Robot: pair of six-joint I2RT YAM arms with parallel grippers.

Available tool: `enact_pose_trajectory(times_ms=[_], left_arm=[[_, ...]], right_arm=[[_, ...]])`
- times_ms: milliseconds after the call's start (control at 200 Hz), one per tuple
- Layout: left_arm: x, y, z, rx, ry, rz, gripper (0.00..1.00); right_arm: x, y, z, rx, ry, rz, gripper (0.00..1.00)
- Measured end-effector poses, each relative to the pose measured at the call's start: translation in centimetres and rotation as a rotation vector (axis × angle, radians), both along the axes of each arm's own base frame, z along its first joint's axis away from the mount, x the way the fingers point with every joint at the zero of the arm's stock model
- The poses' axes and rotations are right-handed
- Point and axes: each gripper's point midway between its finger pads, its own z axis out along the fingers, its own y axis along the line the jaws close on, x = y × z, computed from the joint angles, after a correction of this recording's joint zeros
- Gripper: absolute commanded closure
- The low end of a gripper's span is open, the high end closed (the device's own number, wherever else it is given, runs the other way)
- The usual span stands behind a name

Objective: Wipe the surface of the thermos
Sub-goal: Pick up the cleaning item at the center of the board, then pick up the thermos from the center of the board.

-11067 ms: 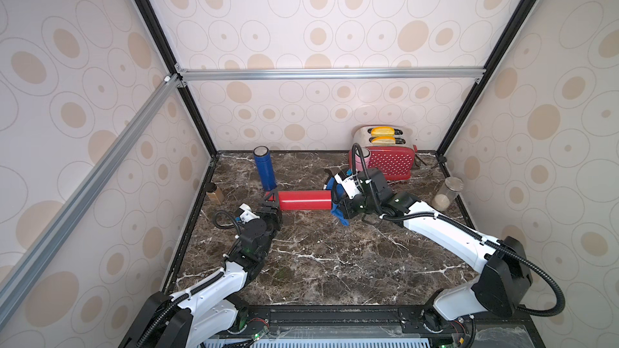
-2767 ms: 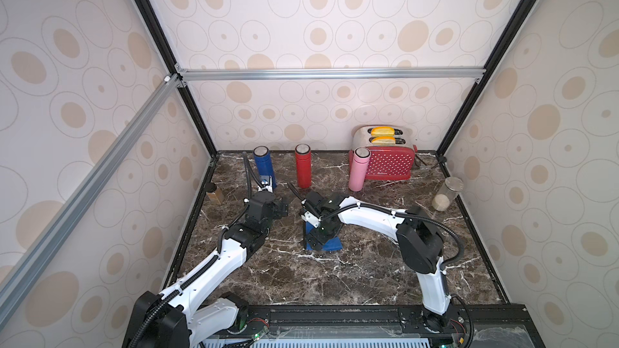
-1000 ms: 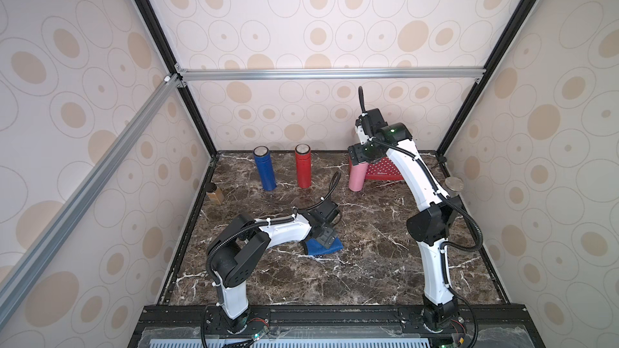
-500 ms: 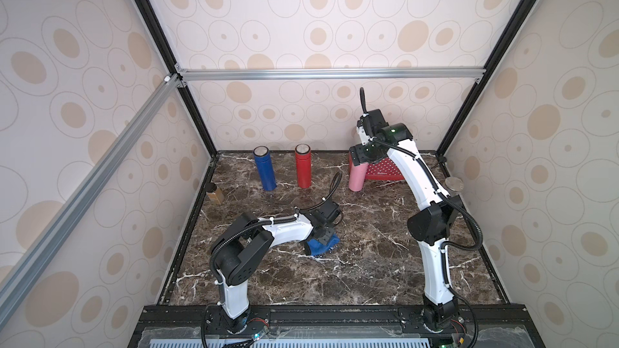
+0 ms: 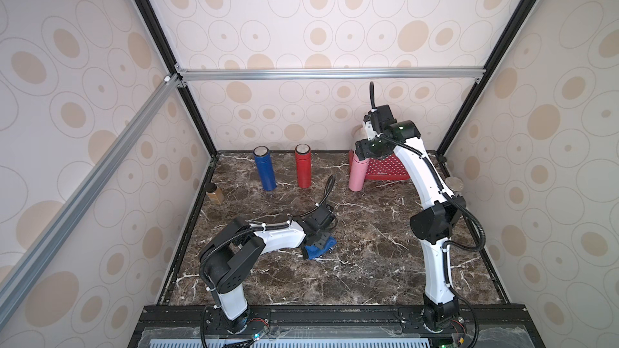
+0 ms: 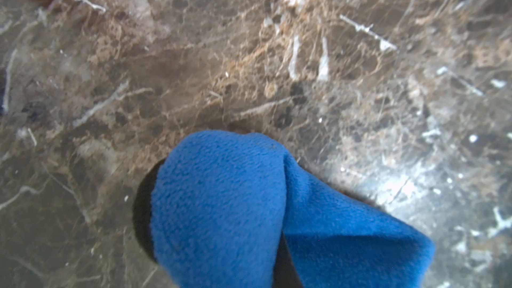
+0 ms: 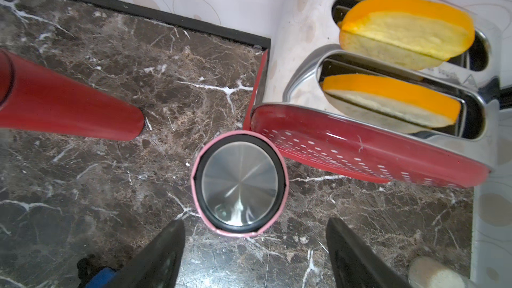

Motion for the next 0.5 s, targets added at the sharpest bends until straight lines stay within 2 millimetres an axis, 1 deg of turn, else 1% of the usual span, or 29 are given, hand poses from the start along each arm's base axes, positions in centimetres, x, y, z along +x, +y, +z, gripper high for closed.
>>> enact_pose_trajectory(times_ms=[105, 170, 381, 501], left_arm=[[-0.3, 0.4, 0.1, 0.004, 0.004, 0.001, 1.00], [-0.6, 0.7, 0.2, 0.012, 0.010, 0.000, 1.00], [-1.8, 2.2, 0.5, 0.048, 0.034, 0.003, 1.00], [-2.3, 2.8, 0.5, 0.067, 0.046, 0.004, 1.00]], right_arm=[[0.2, 0.5, -0.3, 0.020, 0.004, 0.010, 0.18], [0.4, 0.8, -0.8, 0.027, 0.011, 0.013, 0.18], [1.1, 1.3, -3.5, 0.022, 0.057, 0.008, 0.19], [1.4, 1.5, -4.4, 0.019, 0.072, 0.003, 0.20]])
